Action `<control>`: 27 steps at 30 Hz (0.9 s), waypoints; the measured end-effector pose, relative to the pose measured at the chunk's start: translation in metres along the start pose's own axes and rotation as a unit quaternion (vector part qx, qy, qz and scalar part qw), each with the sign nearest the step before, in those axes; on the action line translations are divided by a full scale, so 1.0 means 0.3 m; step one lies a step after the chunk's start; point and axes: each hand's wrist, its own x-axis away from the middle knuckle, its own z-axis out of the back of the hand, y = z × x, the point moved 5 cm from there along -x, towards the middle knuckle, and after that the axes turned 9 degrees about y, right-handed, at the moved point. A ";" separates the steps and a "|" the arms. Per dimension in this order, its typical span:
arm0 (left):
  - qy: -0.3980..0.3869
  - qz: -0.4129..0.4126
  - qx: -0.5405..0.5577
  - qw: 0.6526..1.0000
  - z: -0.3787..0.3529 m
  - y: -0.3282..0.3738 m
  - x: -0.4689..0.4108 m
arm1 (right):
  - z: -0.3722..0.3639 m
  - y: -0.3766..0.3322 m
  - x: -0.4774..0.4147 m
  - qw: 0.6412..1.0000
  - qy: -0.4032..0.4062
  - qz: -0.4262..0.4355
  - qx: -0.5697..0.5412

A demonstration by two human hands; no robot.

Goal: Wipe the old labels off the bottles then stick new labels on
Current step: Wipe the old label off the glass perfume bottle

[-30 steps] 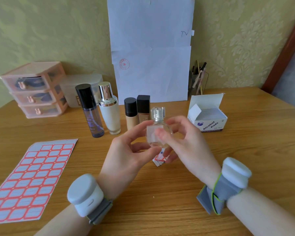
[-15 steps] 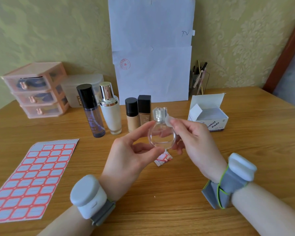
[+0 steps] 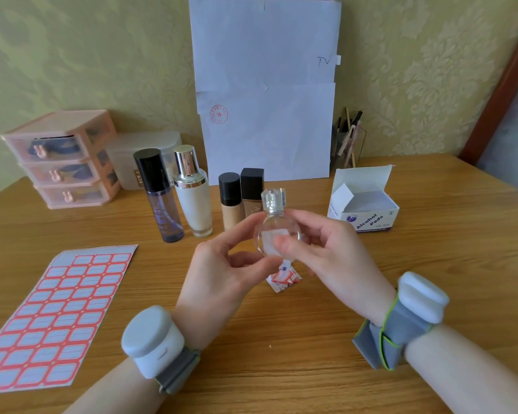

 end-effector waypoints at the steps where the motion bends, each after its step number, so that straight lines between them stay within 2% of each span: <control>1: 0.000 -0.002 -0.003 1.000 -0.002 0.003 0.002 | 0.000 0.000 -0.002 1.000 0.017 0.004 0.005; 4: -0.003 -0.002 -0.001 1.000 -0.003 0.004 0.002 | 0.030 -0.006 -0.006 0.994 0.084 0.035 0.064; 8: 0.002 0.004 0.010 1.000 0.002 -0.003 -0.005 | 0.017 0.000 0.003 0.996 0.044 0.019 0.078; 13: -0.005 0.002 0.007 1.000 -0.007 -0.001 0.002 | 0.023 -0.016 -0.001 0.993 0.075 0.045 0.083; 17: -0.002 0.001 0.008 1.000 0.004 -0.005 -0.001 | 0.013 -0.011 0.002 0.998 0.020 0.012 0.052; 22: -0.005 -0.009 -0.004 1.000 -0.004 -0.003 0.003 | 0.017 -0.022 0.003 0.992 0.072 0.043 0.095; 27: -0.001 -0.003 -0.001 1.000 -0.002 -0.015 -0.004 | -0.004 -0.009 0.007 0.995 0.029 0.016 0.091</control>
